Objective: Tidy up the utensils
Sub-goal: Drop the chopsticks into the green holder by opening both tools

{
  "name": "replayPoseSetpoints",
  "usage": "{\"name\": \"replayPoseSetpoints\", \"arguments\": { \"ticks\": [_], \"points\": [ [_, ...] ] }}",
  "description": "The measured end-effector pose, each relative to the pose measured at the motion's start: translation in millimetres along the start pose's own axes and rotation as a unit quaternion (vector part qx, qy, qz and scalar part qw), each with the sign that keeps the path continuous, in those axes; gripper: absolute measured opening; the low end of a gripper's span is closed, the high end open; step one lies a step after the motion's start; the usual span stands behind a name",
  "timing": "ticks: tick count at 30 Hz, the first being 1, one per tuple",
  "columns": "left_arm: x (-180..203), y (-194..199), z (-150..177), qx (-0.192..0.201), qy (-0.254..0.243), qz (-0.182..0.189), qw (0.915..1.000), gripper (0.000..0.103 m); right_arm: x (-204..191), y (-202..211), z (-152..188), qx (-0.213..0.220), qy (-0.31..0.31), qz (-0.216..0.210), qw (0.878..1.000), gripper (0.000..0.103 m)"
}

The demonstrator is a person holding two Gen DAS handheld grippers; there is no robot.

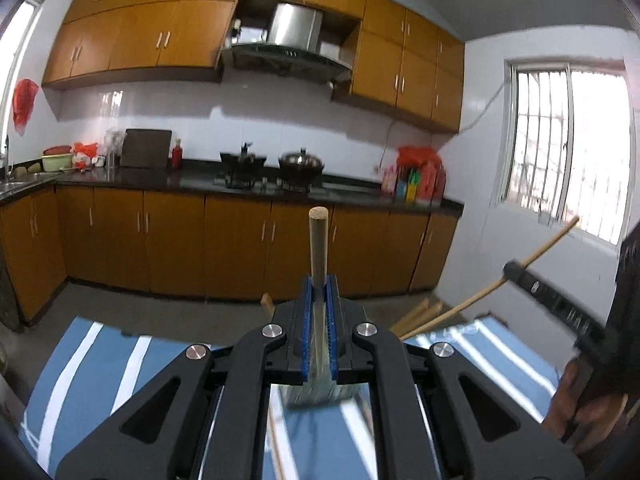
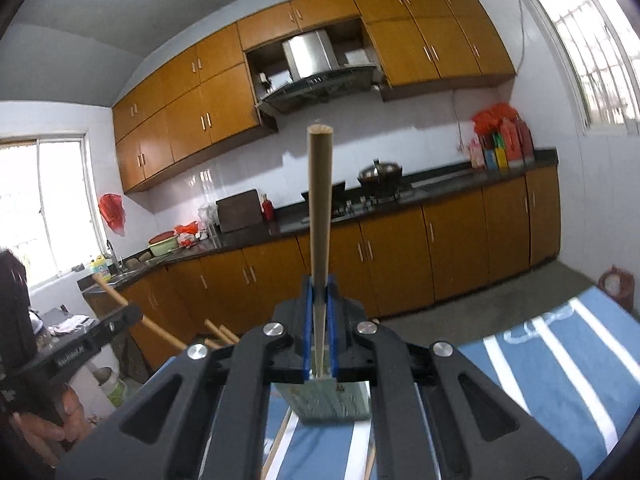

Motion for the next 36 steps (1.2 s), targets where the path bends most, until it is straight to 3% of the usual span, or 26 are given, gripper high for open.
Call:
{"name": "replayPoseSetpoints", "arguments": {
  "ticks": [6, 9, 20, 26, 36],
  "points": [
    [8.5, -23.2, -12.3, 0.017, 0.027, -0.012, 0.9994, 0.007, -6.1, -31.2, -6.4, -0.002, 0.028, 0.011, 1.000, 0.008],
    [14.2, -35.6, -7.6, 0.017, 0.017, -0.025, 0.9994, 0.007, -1.8, -53.3, 1.2, -0.021, 0.033, 0.018, 0.999, 0.008],
    [11.8, -78.3, 25.4, -0.018, -0.002, -0.047, 0.9987, 0.007, 8.9, -101.4, 43.6, -0.083, 0.034, 0.033, 0.995, 0.008],
    [6.3, -76.9, 30.2, -0.036, 0.020, -0.039, 0.9984, 0.007, 8.4, -92.2, 42.8, -0.073, 0.039, 0.038, 0.996, 0.020],
    [-8.0, -41.7, 20.5, -0.018, 0.040, -0.029, 0.9986, 0.008, 15.7, -39.4, 38.7, -0.041, 0.020, 0.040, 0.998, 0.021]
  ]
}}
Point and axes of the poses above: each gripper's, at about its wrist camera, not at the fingertips, and y roughly against the way its jaws point, x to its right, z to its underside, the point moved 10 cm from there along -y, roughly the way its jaws point, and after that the axes turned 7 degrees about -z, right-handed, at the moved point
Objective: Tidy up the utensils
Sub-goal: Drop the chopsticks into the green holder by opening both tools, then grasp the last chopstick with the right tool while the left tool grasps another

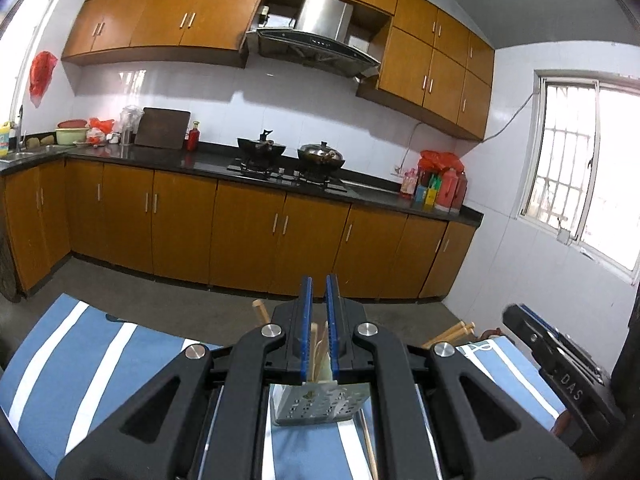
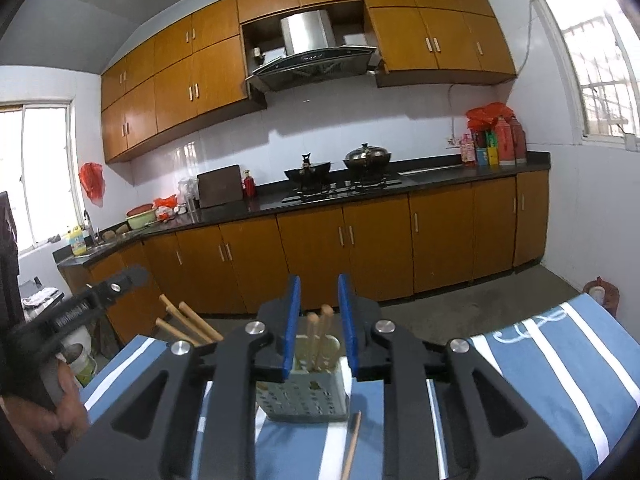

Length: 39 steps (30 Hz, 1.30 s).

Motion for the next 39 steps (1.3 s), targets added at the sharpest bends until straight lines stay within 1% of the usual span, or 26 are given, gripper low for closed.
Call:
{"name": "replayPoseSetpoints", "arguments": {
  "ticks": [2, 5, 6, 8, 9, 11, 13, 15, 16, 18, 21, 28, 34, 35, 36, 37, 38, 39],
  "points": [
    [-11.1, 11.3, 6.3, -0.001, 0.005, -0.004, 1.0000, 0.008, 8.7, 11.5, 13.6, -0.007, -0.008, 0.008, 1.000, 0.022],
    [-26.5, 18.4, 22.7, -0.012, 0.005, -0.018, 0.9998, 0.008, 23.1, 19.0, 48.3, -0.038, -0.020, 0.024, 0.999, 0.024],
    [-34.9, 18.8, 34.1, -0.023, 0.003, -0.026, 0.9994, 0.008, 27.6, 18.6, 62.0, -0.053, -0.024, 0.029, 0.998, 0.024],
    [-45.7, 15.4, 57.9, -0.049, -0.002, -0.040, 0.9980, 0.008, 37.6, 14.4, 100.0, -0.097, -0.038, 0.038, 0.994, 0.024],
    [-53.0, 11.7, 76.3, -0.070, -0.006, -0.049, 0.9964, 0.008, 41.9, 11.8, 117.8, -0.116, -0.045, 0.042, 0.991, 0.024],
    [-65.6, 4.2, 108.3, -0.106, -0.010, -0.064, 0.9922, 0.008, 48.3, 6.6, 161.5, -0.165, -0.067, 0.047, 0.983, 0.024],
    [-79.1, -2.6, 143.3, -0.148, -0.007, -0.076, 0.9860, 0.008, 47.5, 3.7, 195.1, -0.202, -0.079, 0.046, 0.975, 0.024],
    [-88.5, -8.0, 172.7, -0.183, -0.003, -0.083, 0.9795, 0.008, 40.0, 0.5, 222.6, -0.234, -0.085, 0.042, 0.968, 0.024],
    [-91.6, -9.2, 184.1, -0.196, -0.004, -0.087, 0.9768, 0.008, 35.9, -1.2, 236.7, -0.251, -0.088, 0.037, 0.963, 0.024],
    [-95.0, -11.2, 202.3, -0.213, -0.008, -0.091, 0.9727, 0.008, 27.7, -3.2, 254.8, -0.270, -0.089, 0.031, 0.958, 0.024],
    [-95.9, -12.3, 219.4, -0.231, -0.011, -0.089, 0.9689, 0.008, 14.9, -9.0, 269.6, -0.288, -0.078, 0.027, 0.954, 0.024],
    [-88.2, -14.9, 234.0, -0.247, -0.017, -0.076, 0.9658, 0.008, 13.9, -15.7, 280.3, -0.304, -0.064, 0.038, 0.950, 0.023],
    [-79.7, -19.1, 243.9, -0.257, -0.023, -0.071, 0.9635, 0.008, 13.3, -17.2, 280.8, -0.298, -0.044, 0.051, 0.952, 0.022],
    [-79.2, -19.7, 244.6, -0.258, -0.024, -0.071, 0.9633, 0.008, 13.9, -18.8, 280.7, -0.298, -0.041, 0.054, 0.952, 0.019],
    [-78.6, -20.8, 245.9, -0.259, -0.024, -0.071, 0.9629, 0.009, 14.8, -19.7, 280.3, -0.298, -0.041, 0.056, 0.952, 0.012],
    [-78.2, -21.5, 246.6, -0.260, -0.025, -0.072, 0.9626, 0.017, 16.3, -20.4, 280.1, -0.298, -0.041, 0.060, 0.952, 0.008],
    [-77.9, -21.8, 247.1, -0.259, -0.026, -0.074, 0.9626, 0.025, 19.0, -20.9, 279.6, -0.298, -0.043, 0.065, 0.951, 0.008],
    [-77.8, -21.6, 247.0, -0.257, -0.027, -0.075, 0.9630, 0.028, 21.2, -21.5, 279.0, -0.297, -0.046, 0.067, 0.951, 0.008]
  ]
}}
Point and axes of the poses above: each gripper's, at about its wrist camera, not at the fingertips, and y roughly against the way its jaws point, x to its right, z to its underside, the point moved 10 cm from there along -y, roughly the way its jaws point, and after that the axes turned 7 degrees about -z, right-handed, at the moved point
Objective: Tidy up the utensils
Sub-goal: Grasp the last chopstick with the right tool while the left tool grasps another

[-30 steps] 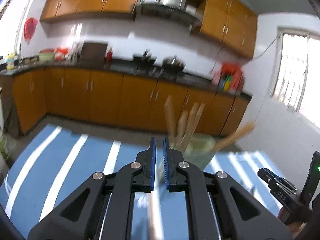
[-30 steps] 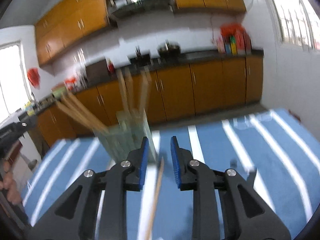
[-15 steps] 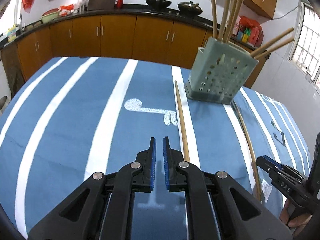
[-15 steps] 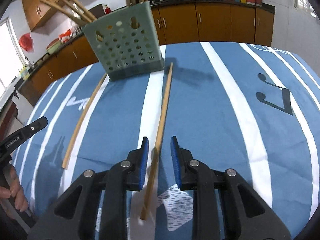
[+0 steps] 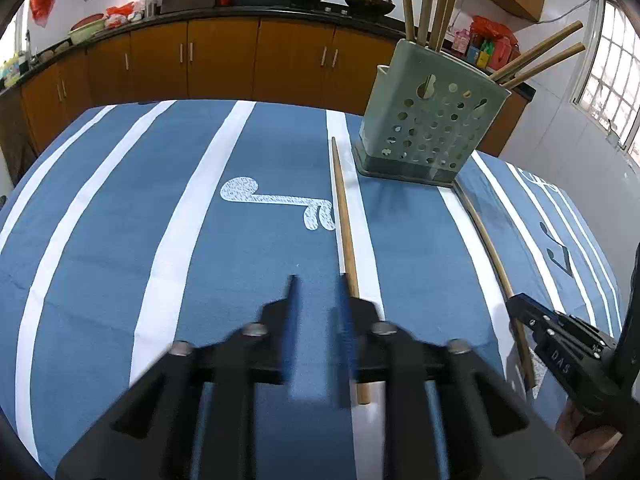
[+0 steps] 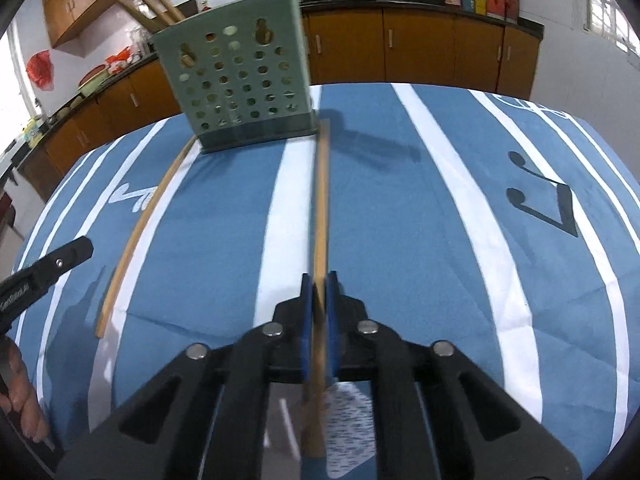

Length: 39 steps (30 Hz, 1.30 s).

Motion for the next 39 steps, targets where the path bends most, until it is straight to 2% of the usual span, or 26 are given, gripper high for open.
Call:
{"name": "replayPoseSetpoints", "arguments": {
  "ticks": [6, 15, 25, 27, 29, 31, 39],
  "points": [
    [2.3, -1.3, 0.2, -0.001, -0.008, 0.001, 1.0000, 0.029, 21.9, -1.4, -8.9, 0.006, -0.018, 0.023, 1.000, 0.008],
    [12.8, -8.3, 3.0, -0.010, -0.023, 0.006, 0.9997, 0.029, 77.3, -0.1, -24.8, 0.020, -0.058, 0.069, 0.996, 0.008],
    [27.9, -25.7, 7.4, -0.027, -0.054, -0.005, 0.9982, 0.028, 78.4, -0.4, -23.5, 0.019, -0.053, 0.066, 0.996, 0.008],
    [30.8, -29.0, 7.2, -0.024, -0.064, -0.017, 0.9975, 0.026, 77.9, -0.1, -23.3, 0.018, -0.050, 0.067, 0.996, 0.008],
    [33.4, -30.5, 6.3, -0.020, -0.074, -0.027, 0.9967, 0.015, 76.9, 0.2, -23.1, 0.017, -0.045, 0.067, 0.997, 0.008],
    [32.6, -31.8, 5.1, -0.016, -0.076, -0.038, 0.9962, 0.009, 75.7, 1.1, -21.8, 0.016, -0.041, 0.066, 0.997, 0.008],
    [-2.9, -34.0, -4.4, -0.019, -0.039, -0.065, 0.9969, 0.007, 68.3, -0.7, -22.2, 0.012, -0.021, 0.055, 0.998, 0.008]
  ]
}}
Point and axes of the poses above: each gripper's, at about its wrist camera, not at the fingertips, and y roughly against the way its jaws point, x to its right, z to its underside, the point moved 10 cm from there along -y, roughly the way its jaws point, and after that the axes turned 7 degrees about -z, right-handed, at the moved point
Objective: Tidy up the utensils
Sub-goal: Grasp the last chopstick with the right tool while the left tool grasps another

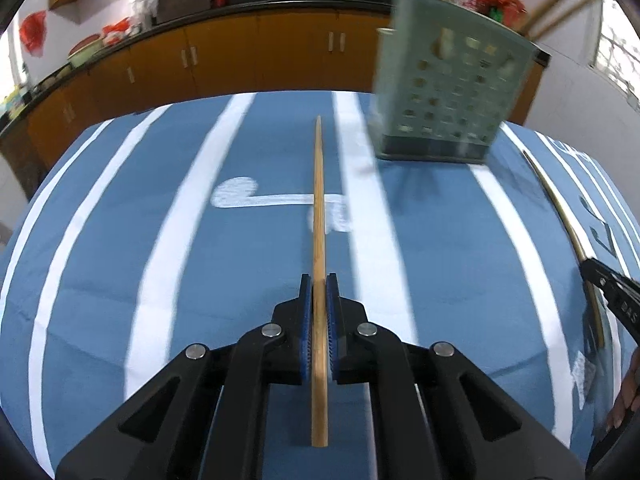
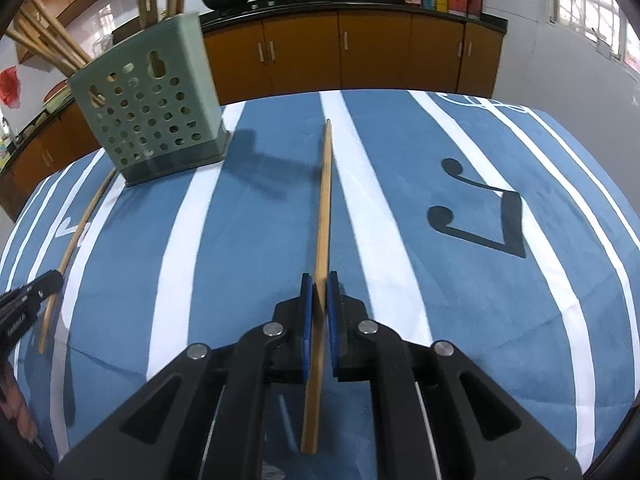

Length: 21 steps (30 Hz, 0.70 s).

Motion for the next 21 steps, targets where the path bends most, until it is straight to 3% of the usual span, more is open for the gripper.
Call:
{"name": "replayPoseSetpoints", "arguments": {
  "ticks": [6, 21],
  "points": [
    [-26.3, -5.4, -4.0, -0.005, 0.022, -0.001, 0.9997, 0.007, -12.5, -3.6, -1.9, -0.004, 0.018, -0.017, 1.000, 0.008],
    [-26.8, -6.7, -5.5, 0.000, 0.025, 0.007, 0.9997, 0.008, -12.3, -6.1, -4.2, -0.005, 0.018, -0.015, 1.000, 0.009]
  ]
}}
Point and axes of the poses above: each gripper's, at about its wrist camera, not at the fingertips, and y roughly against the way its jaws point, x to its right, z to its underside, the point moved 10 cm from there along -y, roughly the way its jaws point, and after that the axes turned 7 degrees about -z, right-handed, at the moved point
